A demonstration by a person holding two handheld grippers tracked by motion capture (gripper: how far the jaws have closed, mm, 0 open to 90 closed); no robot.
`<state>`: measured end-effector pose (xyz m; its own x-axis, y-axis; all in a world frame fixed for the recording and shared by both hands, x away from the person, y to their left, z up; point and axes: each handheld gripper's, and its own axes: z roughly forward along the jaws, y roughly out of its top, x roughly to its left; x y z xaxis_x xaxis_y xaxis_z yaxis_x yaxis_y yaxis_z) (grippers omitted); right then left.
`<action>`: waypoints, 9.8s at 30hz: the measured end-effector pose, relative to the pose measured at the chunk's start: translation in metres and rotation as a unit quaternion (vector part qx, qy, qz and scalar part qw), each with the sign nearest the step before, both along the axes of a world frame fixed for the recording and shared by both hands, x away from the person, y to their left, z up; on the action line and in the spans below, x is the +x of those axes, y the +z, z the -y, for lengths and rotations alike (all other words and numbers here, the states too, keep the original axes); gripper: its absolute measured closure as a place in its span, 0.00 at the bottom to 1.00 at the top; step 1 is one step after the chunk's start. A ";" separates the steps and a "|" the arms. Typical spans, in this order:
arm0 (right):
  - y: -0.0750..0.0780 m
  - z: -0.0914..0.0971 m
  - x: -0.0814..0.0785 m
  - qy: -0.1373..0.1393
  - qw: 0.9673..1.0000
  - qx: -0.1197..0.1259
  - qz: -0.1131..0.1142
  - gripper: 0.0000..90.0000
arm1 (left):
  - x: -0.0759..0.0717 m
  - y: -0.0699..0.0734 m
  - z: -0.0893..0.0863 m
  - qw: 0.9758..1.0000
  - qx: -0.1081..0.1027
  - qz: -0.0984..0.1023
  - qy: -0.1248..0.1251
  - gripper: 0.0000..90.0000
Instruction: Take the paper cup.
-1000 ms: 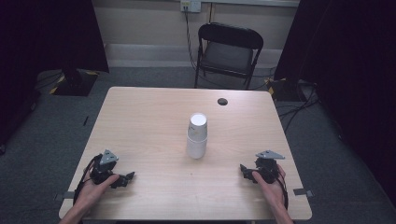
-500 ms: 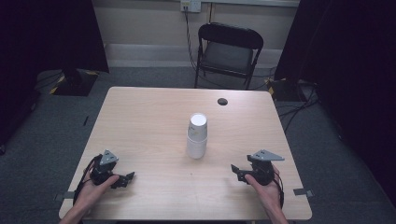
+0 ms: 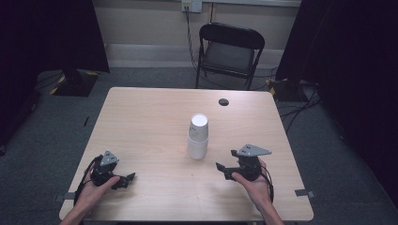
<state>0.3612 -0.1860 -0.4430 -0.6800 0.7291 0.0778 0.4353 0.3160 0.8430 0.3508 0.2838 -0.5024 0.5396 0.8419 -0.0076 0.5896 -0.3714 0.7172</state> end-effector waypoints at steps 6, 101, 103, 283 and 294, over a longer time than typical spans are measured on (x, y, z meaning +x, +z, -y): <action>0.010 -0.010 0.004 0.010 1.000 0.004 0.013 0.17 | 0.000 0.000 0.000 1.000 0.000 0.000 0.000 0.00; 0.046 -0.080 0.082 0.040 0.993 0.078 0.079 0.32 | 0.001 0.000 0.000 1.000 0.003 -0.001 -0.003 0.00; 0.047 -0.080 0.081 0.040 0.993 0.079 0.079 0.32 | 0.001 0.000 0.000 1.000 0.003 -0.001 -0.003 0.00; 0.052 -0.099 -0.015 0.131 0.972 0.176 -0.084 0.18 | -0.028 0.075 0.106 0.960 -0.159 0.154 -0.170 0.94; 0.049 -0.089 -0.013 0.117 0.985 0.122 -0.045 0.27 | -0.019 0.072 0.100 0.966 -0.148 0.110 -0.182 0.94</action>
